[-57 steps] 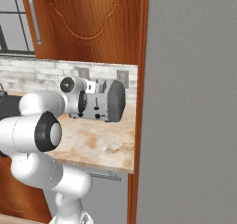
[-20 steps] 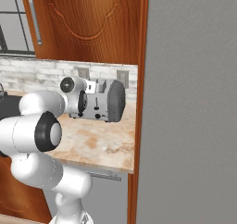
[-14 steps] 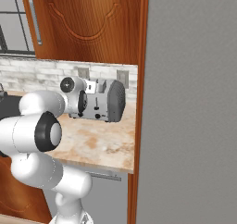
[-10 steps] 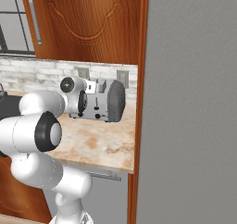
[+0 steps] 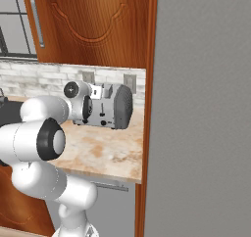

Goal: Start the toaster. Once the lever pops up, take the bread to the plate on the dining counter.

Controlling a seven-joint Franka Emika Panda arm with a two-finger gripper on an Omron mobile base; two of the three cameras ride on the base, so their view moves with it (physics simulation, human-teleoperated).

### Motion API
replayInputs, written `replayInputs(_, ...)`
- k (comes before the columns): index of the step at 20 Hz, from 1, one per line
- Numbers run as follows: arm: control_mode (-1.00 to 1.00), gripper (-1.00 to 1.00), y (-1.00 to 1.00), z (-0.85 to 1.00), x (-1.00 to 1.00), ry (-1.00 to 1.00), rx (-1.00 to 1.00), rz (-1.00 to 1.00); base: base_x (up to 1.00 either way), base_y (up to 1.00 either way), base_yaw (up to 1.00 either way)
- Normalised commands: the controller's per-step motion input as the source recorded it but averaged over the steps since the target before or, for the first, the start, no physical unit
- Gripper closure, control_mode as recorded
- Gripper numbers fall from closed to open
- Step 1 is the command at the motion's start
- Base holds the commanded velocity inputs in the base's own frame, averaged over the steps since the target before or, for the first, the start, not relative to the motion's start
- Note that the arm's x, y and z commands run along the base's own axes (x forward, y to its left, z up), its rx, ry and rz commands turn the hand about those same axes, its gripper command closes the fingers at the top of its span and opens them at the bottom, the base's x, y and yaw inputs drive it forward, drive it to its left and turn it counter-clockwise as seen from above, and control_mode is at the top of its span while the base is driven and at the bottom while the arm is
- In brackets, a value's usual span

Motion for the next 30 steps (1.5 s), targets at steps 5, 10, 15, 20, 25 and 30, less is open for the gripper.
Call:
replayInputs(5,-1.0,-1.0,0.0,0.0,0.0,0.0,0.0,0.0,0.0,0.0,0.0)
replayInputs(10,-1.0,-1.0,0.0,0.0,0.0,0.0,0.0,0.0,0.0,0.0,0.0)
replayInputs(15,-1.0,-1.0,0.0,0.0,0.0,0.0,0.0,0.0,0.0,0.0,0.0)
replayInputs(20,-1.0,-1.0,0.0,0.0,0.0,0.0,0.0,0.0,0.0,0.0,0.0)
replayInputs(25,-1.0,-1.0,0.0,0.0,0.0,0.0,0.0,0.0,0.0,0.0,0.0)
replayInputs(30,-1.0,-1.0,0.0,0.0,0.0,0.0,0.0,0.0,0.0,0.0,0.0)
